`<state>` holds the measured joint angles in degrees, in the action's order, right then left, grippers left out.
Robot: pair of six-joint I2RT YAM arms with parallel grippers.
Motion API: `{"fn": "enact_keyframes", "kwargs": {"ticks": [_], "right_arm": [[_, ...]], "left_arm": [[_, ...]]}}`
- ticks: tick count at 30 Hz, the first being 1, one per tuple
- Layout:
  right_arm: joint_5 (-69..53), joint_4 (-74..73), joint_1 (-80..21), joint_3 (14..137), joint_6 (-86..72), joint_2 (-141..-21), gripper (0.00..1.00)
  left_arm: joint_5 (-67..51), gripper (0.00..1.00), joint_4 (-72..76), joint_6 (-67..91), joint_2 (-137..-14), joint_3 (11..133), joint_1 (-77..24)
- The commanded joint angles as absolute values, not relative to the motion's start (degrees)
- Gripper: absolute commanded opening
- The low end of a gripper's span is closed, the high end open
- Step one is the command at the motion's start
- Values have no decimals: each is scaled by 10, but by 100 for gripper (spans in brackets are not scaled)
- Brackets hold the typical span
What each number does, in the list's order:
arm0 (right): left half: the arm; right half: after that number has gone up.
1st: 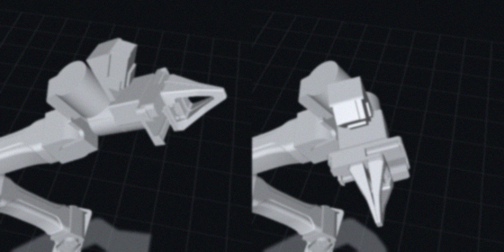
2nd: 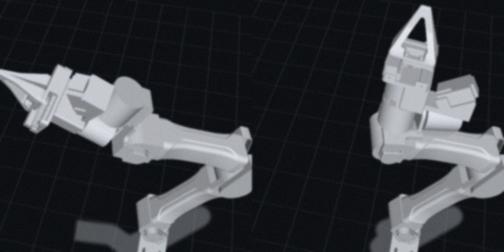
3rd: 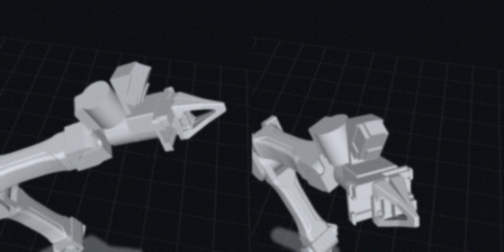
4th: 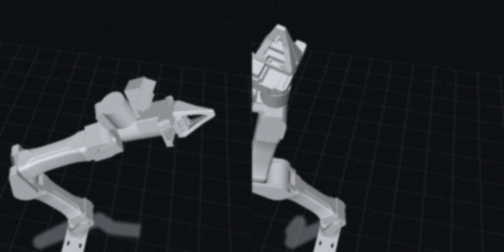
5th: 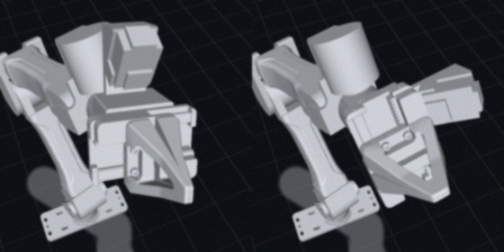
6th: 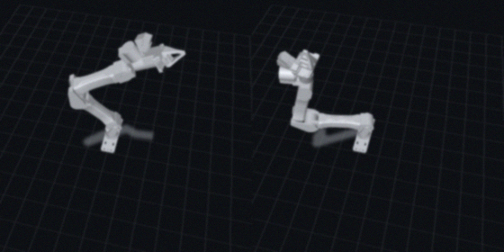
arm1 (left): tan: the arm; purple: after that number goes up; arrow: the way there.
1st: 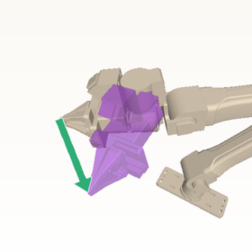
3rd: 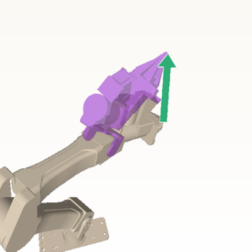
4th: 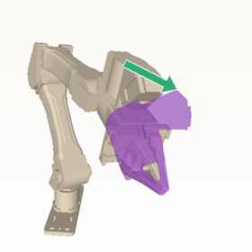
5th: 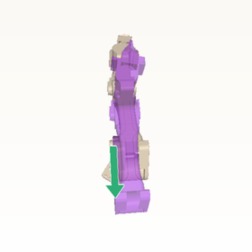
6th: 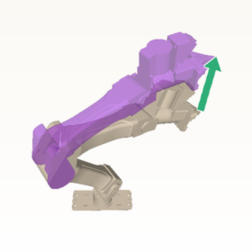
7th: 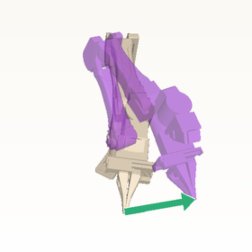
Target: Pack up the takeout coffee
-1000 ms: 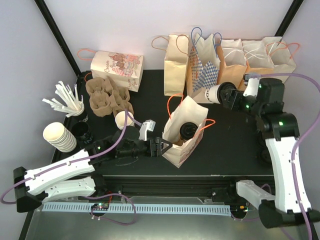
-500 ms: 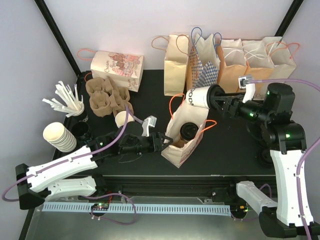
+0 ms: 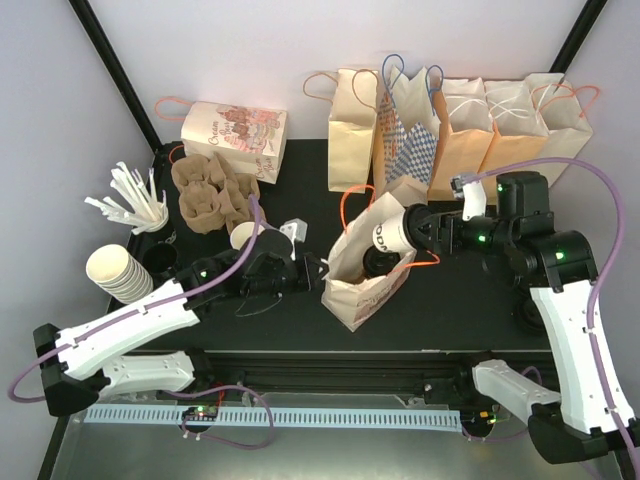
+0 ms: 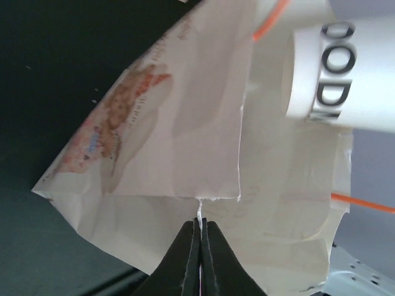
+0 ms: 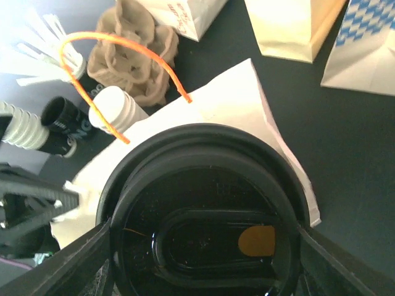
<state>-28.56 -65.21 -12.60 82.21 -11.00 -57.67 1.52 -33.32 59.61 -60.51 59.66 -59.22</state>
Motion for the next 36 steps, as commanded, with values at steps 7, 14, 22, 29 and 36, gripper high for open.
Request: {"fn": "enact_keyframes", "kwargs": {"ticks": [7,14,22,29,36], "right_arm": [[-112,-781,-283,890,-145,-633,44],[-90,-804,-377,908,-183,-639,44],[-67,-776,-457,907,-244,-656,43],[-48,-732,-489,916,-276,-682,43],[13,-706,-489,937,-275,-701,43]], "left_arm": [[-26,2,-375,488,-636,652,-520],[-97,2,-353,405,-673,686,-448],[-184,2,-355,339,-762,789,-435],[-267,1,-349,308,-850,854,-435],[-287,4,-396,276,-930,943,-421]]}}
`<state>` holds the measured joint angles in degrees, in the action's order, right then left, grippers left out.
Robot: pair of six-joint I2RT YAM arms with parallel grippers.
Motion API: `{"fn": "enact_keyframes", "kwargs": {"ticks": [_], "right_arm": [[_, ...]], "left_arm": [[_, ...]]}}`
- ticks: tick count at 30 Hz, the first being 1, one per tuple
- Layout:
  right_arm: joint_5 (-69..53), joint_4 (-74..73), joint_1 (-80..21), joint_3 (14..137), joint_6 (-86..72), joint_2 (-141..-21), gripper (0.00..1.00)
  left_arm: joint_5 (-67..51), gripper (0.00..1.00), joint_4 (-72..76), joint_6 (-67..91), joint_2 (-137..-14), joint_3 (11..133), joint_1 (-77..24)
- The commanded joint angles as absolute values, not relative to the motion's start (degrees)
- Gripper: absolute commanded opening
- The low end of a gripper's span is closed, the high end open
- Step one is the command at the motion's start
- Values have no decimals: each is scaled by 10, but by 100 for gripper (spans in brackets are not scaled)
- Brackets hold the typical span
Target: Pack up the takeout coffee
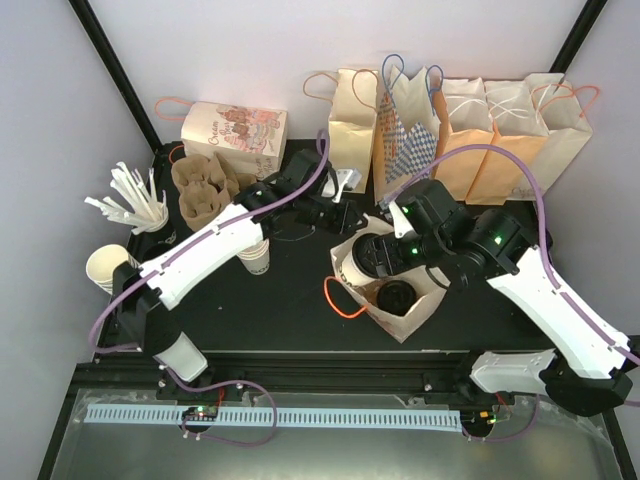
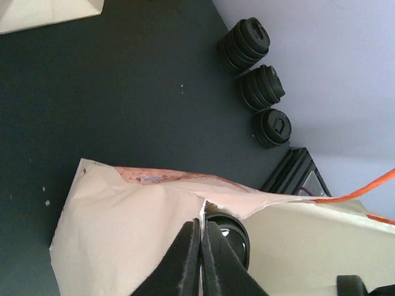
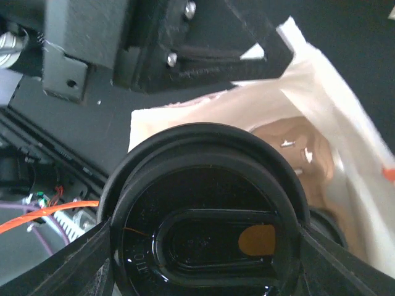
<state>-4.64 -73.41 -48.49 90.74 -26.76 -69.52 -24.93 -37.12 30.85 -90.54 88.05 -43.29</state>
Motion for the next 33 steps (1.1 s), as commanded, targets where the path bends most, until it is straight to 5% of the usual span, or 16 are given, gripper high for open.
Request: {"fn": "enact_keyframes", "kwargs": {"ticks": [1,9,19,33], "right_arm": [[31,-707,-489,938,-271,-702,43],[118,-716,-488,933,-214,-712,43],[133,-709,-487,891,-195,-711,43],[115,-664,-487,859,-144,-728,41]], "left_arm": [[-289,8,-398,272,-937,949,-417],[-312,55,-392,254,-929,963,-389],[-319,98,-357,256,-812,859,-332],[-368,94,-214,314,-714,634,-314]]}}
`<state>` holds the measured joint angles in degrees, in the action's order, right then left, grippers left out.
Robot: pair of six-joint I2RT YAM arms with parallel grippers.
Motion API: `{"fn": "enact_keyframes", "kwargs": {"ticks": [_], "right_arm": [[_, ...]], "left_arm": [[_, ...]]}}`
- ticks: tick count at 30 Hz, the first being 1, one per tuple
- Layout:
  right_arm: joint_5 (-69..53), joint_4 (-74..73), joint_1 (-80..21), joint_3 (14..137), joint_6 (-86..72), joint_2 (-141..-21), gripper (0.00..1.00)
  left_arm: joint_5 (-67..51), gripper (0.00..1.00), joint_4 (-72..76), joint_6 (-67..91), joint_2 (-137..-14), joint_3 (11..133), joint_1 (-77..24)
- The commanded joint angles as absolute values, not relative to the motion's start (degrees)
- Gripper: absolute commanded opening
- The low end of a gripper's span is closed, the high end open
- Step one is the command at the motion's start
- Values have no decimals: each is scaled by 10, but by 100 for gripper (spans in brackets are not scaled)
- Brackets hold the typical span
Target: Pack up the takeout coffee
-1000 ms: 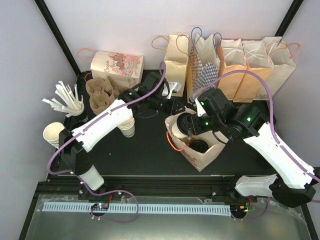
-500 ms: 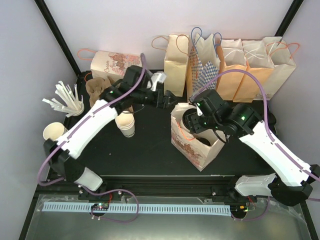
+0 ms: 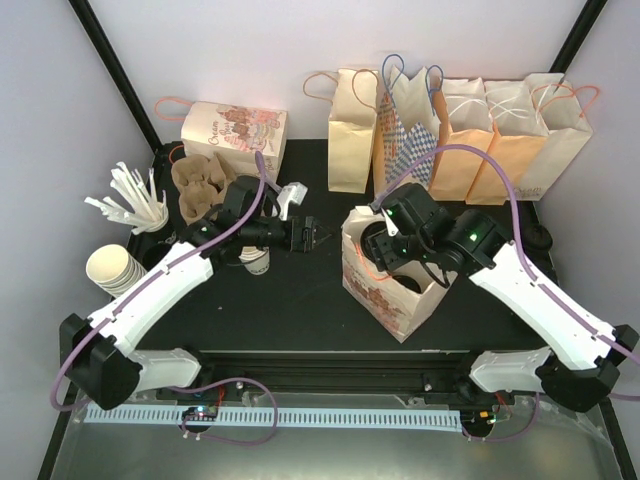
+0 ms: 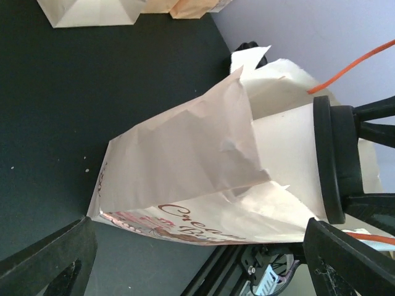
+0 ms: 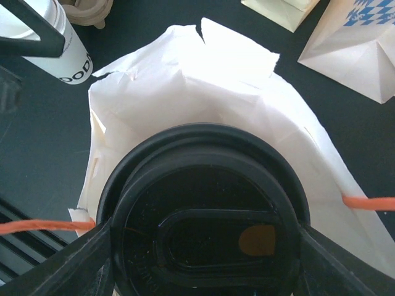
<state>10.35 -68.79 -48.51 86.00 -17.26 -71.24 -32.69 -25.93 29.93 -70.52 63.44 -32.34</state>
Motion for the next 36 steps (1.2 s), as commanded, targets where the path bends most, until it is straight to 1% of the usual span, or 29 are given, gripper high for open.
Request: {"fn": "enact_keyframes", "kwargs": {"ticks": [1,10,17,21,23,25,29,34,36], "right_arm": [[117,-662,-486,858,-143,-733,41],[64,-627,-487,829,-141,-725,40],[56,-613,-482,810,-147,-729,40],[32,-609,-470,811,-149,-734,40],[22,-607,-467,810,-147,-737,40],[20,-608,-467,809,-144,-741,40],[16,-609,-467,810,-145,-746,40],[18,-610,-466,808,-145,-744,41],[23,-612,-466,808,-144,-744,41]], "left_arm": [[-379,93,-214,316,-716,636,-314],[-427,94,-160,331,-668,620,-333],[-459,91,-120,303,-638,627,-374],[-457,90,-121,282,-637,645,-406],[-453,88,-124,263,-637,651,-426],[-438,81,-137,228,-637,657,-446],[-401,80,-181,163,-643,677,-461],[-416,79,-185,141,-654,688,-464],[-422,75,-177,143,-656,687,-466]]}}
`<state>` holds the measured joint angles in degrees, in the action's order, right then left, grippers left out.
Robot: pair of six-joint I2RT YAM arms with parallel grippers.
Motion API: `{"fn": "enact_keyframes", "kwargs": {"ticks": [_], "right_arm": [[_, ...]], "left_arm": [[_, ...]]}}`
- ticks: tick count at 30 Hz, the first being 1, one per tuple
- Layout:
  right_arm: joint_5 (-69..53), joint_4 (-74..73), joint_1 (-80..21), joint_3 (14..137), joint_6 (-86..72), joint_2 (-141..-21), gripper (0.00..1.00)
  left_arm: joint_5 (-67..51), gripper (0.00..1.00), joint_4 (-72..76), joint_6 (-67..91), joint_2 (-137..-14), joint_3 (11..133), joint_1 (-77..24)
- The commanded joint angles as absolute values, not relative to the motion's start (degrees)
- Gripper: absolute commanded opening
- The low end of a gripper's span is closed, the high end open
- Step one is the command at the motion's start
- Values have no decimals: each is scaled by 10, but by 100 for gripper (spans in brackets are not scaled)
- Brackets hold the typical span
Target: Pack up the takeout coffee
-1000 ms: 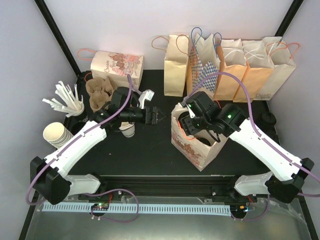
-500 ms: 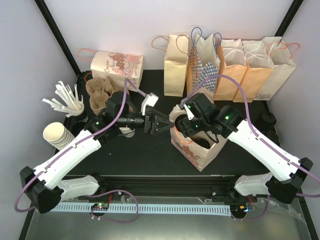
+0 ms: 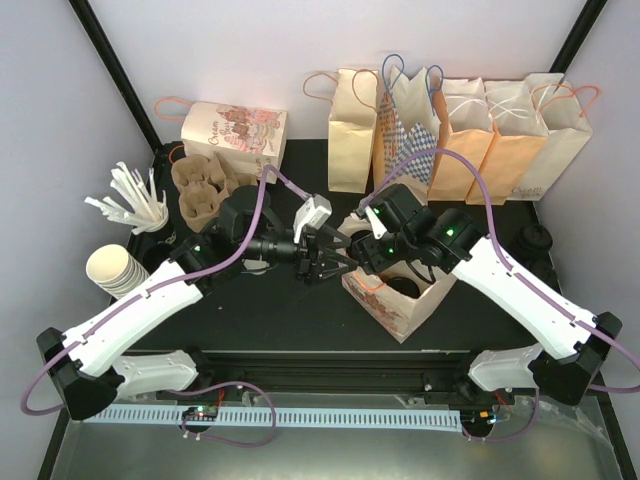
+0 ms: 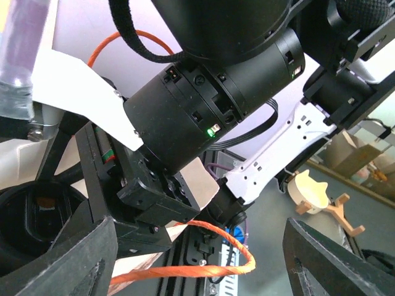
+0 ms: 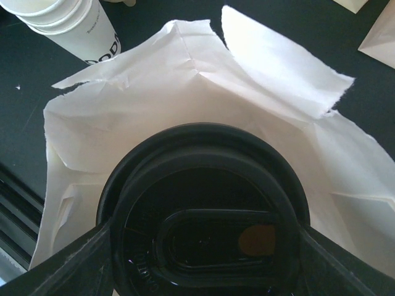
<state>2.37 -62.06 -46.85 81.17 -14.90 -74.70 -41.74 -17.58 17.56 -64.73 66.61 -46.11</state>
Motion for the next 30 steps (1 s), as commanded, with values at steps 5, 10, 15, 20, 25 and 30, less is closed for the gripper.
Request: {"fn": "enact_keyframes", "kwargs": {"ticks": [5,10,15,20,25,30], "right_arm": [[58,-628,-466,813,-130,-749,41],[84,-639,-463,824,-119,-761,41],[99,-641,-456,830,-115,-768,41],[100,-642,-455,827,-101,-778,41],[96,-639,-455,817,-94,-793,41],[81,-621,-455,807,-91,-793,41]], "left_arm": [[-462,61,-176,150,-670,680,-476],[-484,46,-160,169,-676,658,-490],[-492,40,-170,170,-676,648,-504],[-500,40,-202,162,-669,638,-508],[-506,42,-203,167,-653,637,-510],[-458,66,-214,176,-623,662,-502]]}}
